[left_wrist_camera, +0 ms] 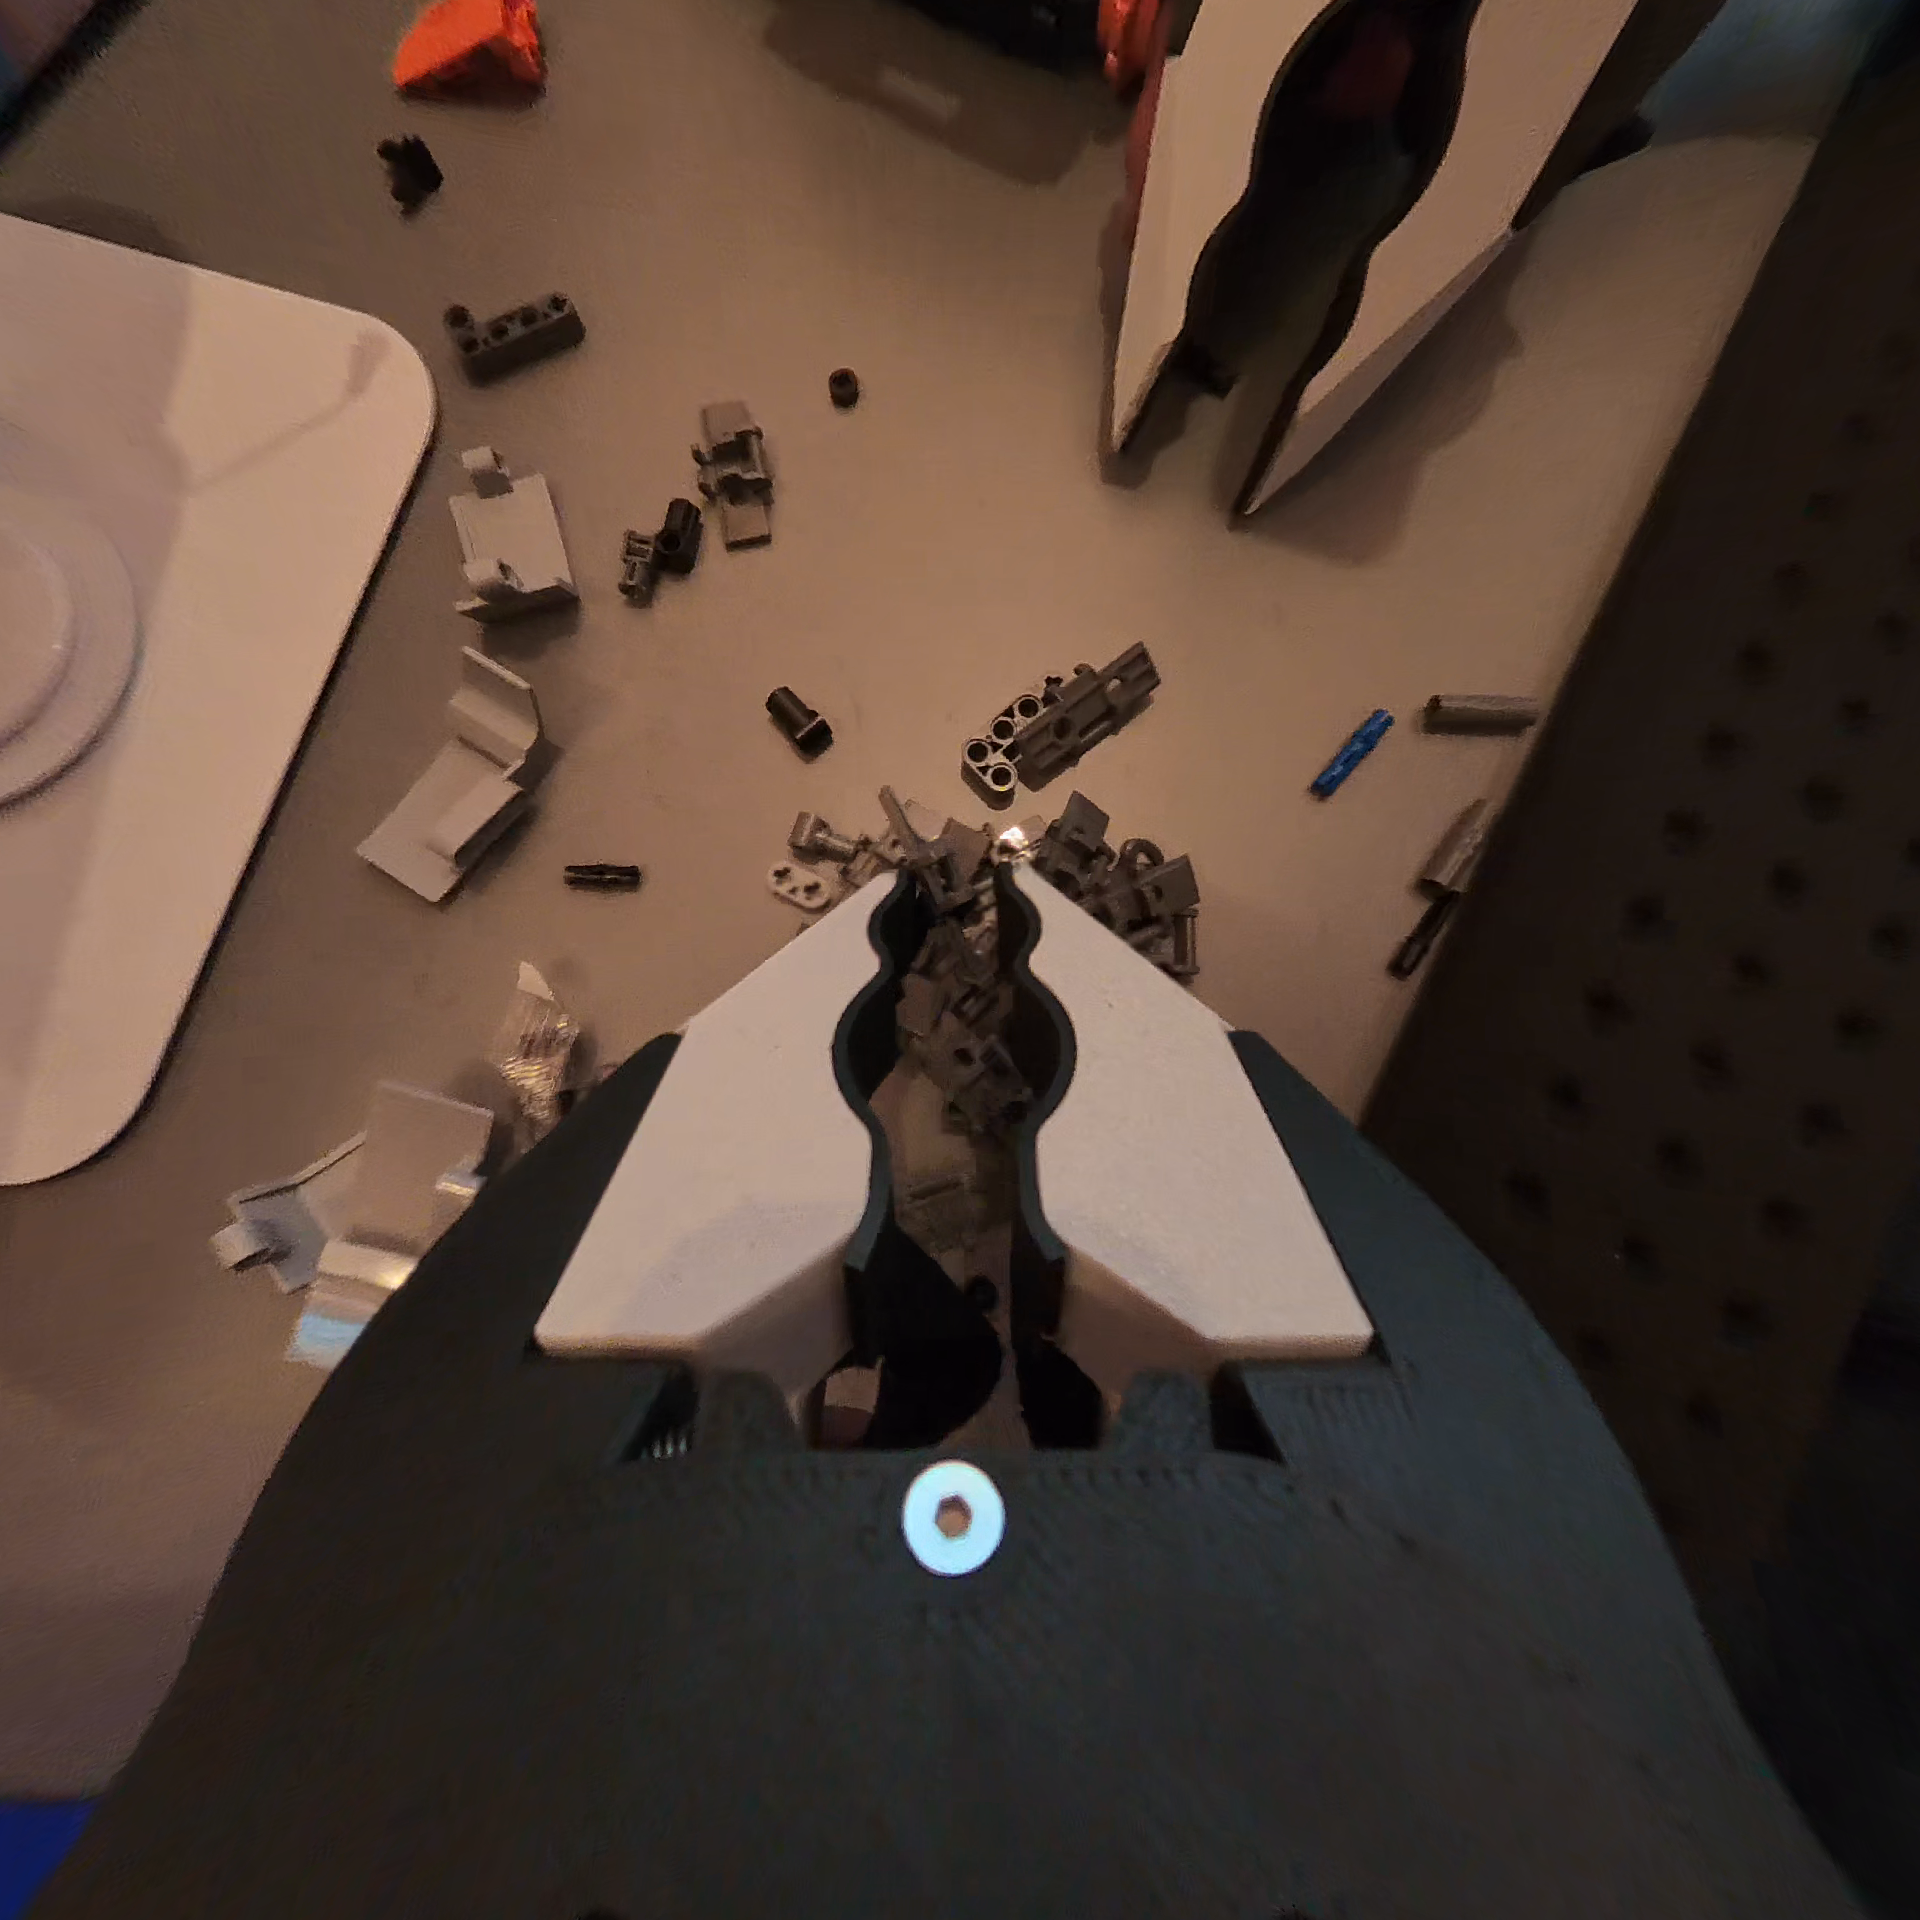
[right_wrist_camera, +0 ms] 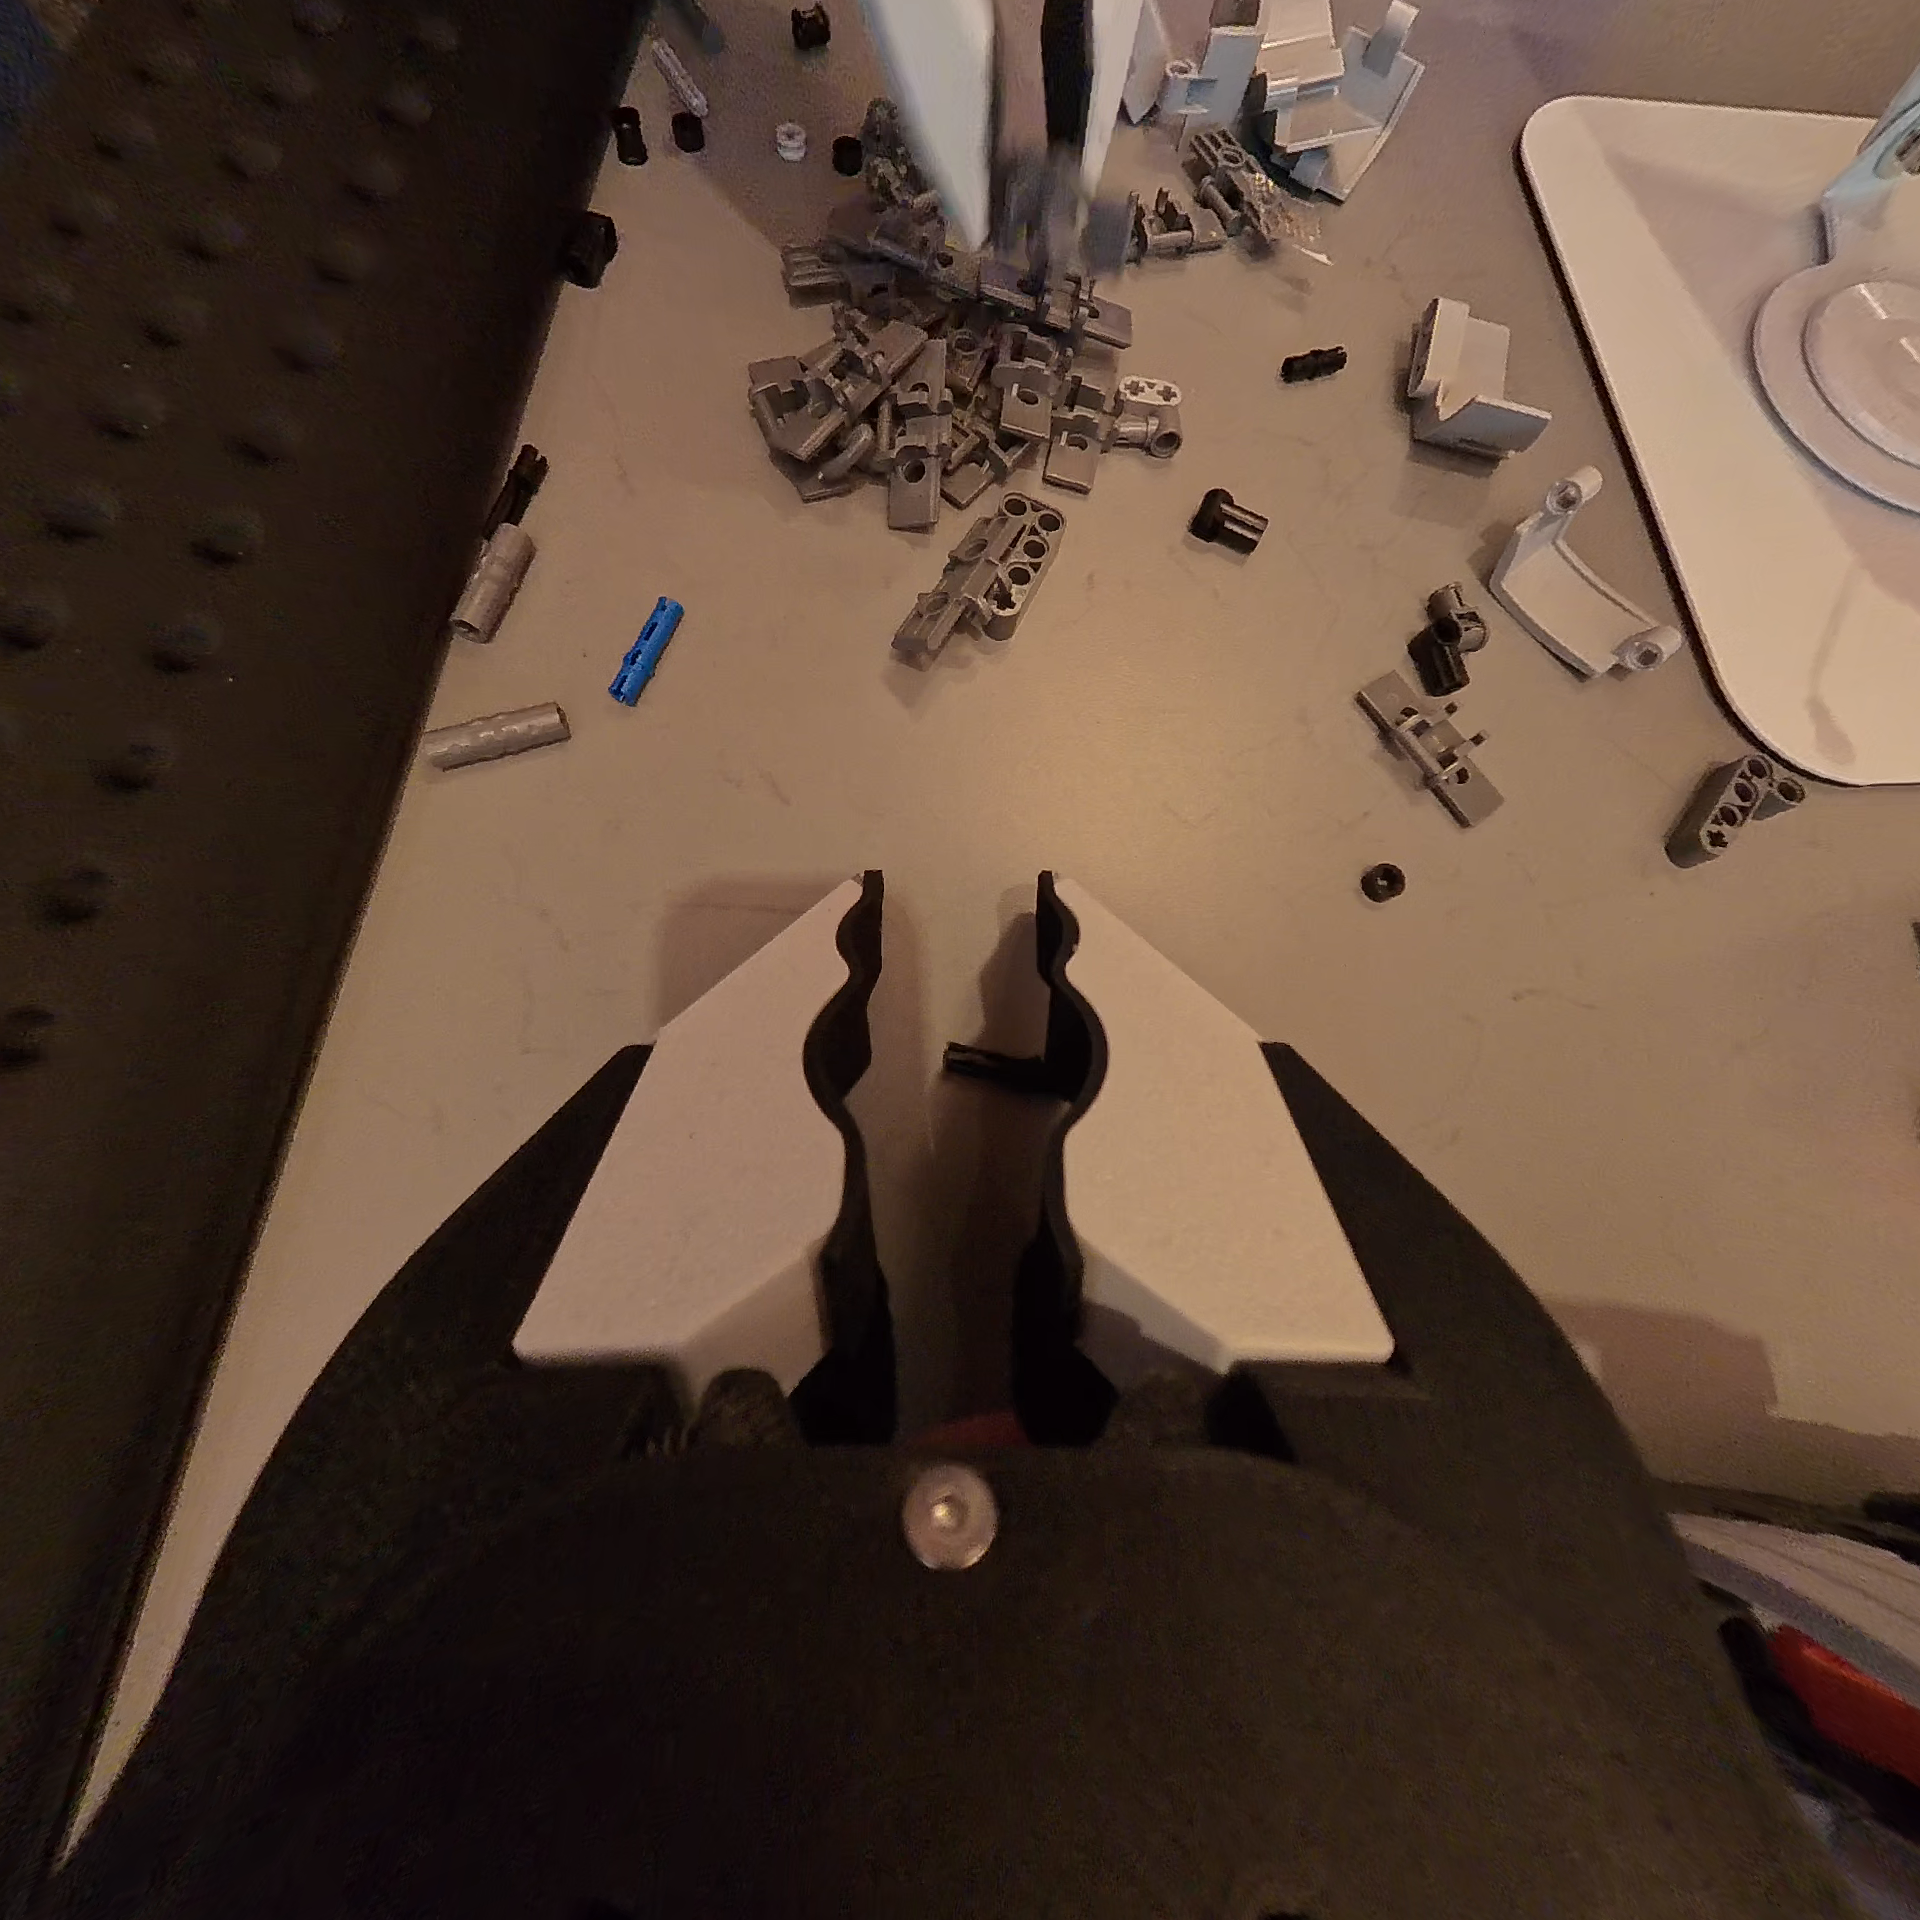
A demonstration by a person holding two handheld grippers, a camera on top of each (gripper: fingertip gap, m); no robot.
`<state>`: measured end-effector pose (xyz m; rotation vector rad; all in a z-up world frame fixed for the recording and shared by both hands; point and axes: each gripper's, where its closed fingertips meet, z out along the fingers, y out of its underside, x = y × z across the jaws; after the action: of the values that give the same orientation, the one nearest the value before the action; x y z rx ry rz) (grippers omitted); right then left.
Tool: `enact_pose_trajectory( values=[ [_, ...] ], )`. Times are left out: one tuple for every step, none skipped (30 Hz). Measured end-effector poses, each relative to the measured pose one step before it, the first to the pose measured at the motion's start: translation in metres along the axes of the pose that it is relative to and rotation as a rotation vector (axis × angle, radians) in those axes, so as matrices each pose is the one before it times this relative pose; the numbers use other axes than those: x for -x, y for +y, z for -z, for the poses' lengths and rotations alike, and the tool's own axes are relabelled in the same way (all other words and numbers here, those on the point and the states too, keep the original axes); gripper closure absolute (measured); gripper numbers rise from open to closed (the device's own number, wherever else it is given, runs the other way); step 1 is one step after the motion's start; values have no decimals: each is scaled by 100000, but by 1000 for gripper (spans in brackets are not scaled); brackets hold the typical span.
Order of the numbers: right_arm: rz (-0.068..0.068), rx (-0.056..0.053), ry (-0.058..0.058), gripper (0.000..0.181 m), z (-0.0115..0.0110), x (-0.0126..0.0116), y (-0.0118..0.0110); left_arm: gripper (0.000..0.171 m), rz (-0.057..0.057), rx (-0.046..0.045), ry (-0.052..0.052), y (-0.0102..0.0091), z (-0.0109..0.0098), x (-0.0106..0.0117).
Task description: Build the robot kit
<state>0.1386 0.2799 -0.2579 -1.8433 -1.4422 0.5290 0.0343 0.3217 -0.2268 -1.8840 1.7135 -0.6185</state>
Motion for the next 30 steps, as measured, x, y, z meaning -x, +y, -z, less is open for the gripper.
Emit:
enact_pose_trajectory(
  values=[
    [120, -23, -90, 154, 4, 23, -1, 149, 546, 2171, 2682, 363, -531, -547],
    [57, -62, -111, 154, 12, 17, -9, 141, -650, 948, -1561, 158, -236, 42],
    [32, -140, -72, 154, 7, 13, -19, 142, -841, -2021, -3986, -243, 329, 436],
    [-71, -212, -43, 154, 26, -3, -19, 141, 571, -1805, -1065, -167, 746, 251],
    [-163, -219, -39, 154, 20, -16, -22, 138, 1999, -1748, -340, -104, 1073, 362],
    [-123, -162, -43, 154, 13, -5, -12, 138, 1090, -2285, -2567, -116, 1514, 686],
    [-97, -111, -73, 154, 7, -9, -12, 140, 464, -2120, -3740, -4, 1952, 869],
    [-108, -169, -71, 154, 13, -2, -13, 143, 471, -1192, -4049, 245, 2220, 1034],
    [-115, -206, -84, 154, 17, 0, -26, 143, 1373, -1249, -7270, 307, 2398, 1761],
    [-94, -79, -144, 154, 2, 4, -14, 147, 2931, -2076, -9608, 246, 2491, 2498],
    [-7, 48, -171, 154, -9, 6, 12, 152, 3295, -2296, -8432, 294, 2293, 2638],
    [57, 59, -137, 154, -10, 21, -5, 155, 3468, -1405, -7724, 529, 1821, 2834],
    [62, 57, -88, 154, -10, 12, 9, 160, 4088, 1158, -9385, 1012, 1130, 3274],
    [28, 78, -58, 154, -15, 13, 6, 160, 3050, 4356, -6195, 1575, 226, 2655],
    [40, 78, 0, 154, -2, 0, 5, 161, 2163, 4997, 665, 1656, -483, 1254],
    [92, 103, 78, 154, -8, 8, 11, 160, 2666, 3309, 2468, 1233, -891, 736],
    [101, 154, 132, 154, -11, 1, 26, 159, 1703, 3895, 1901, 1180, -1114, 613],
    [99, 117, 168, 154, 2, 4, 7, 159, -2249, 5760, 1554, 1373, -1154, 368],
    [93, 61, 200, 154, -11, -9, 5, 160, -5757, 2386, 1265, 702, -1066, 120],
    [31, 86, 131, 154, 2, -8, 7, 159, -4542, 1756, 1260, 549, -1012, 58],
    [-54, 65, 33, 154, -12, -6, 9, 157, -1005, 5967, 1662, 1117, -985, 94],
    [-119, -66, -18, 154, 6, -3, -11, 155, -3318, 4701, -560, 826, -819, 279],
    [-82, -163, -46, 154, 20, -8, -19, 154, -4795, 2308, -511, 434, -617, 99],
    [-30, -154, -80, 154, 17, 4, -10, 151, -1440, 1962, 2988, 285, -498, -401],
    [-39, -105, -112, 154, 6, 15, -16, 146, 532, 1757, 976, 100, -444, -36],
    [-21, -69, -123, 154, -1, 6, -4, 145, -767, 2199, -58, 134, -405, 38],
    [-56, -82, -146, 154, 12, 8, -7, 145, -1636, 2589, 1111, 255, -400, -194],
    [-110, -169, -117, 154, 3, -2, -21, 142, -1153, 2662, 126, 318, -399, 9],
    [-73, -203, -54, 154, 20, 2, -24, 141, -979, 2255, 53, 314, -345, 10],
    [-24, -128, -46, 154, 15, 11, -12, 141, -1306, 1532, 1084, 198, -290, -228]
  ],
)
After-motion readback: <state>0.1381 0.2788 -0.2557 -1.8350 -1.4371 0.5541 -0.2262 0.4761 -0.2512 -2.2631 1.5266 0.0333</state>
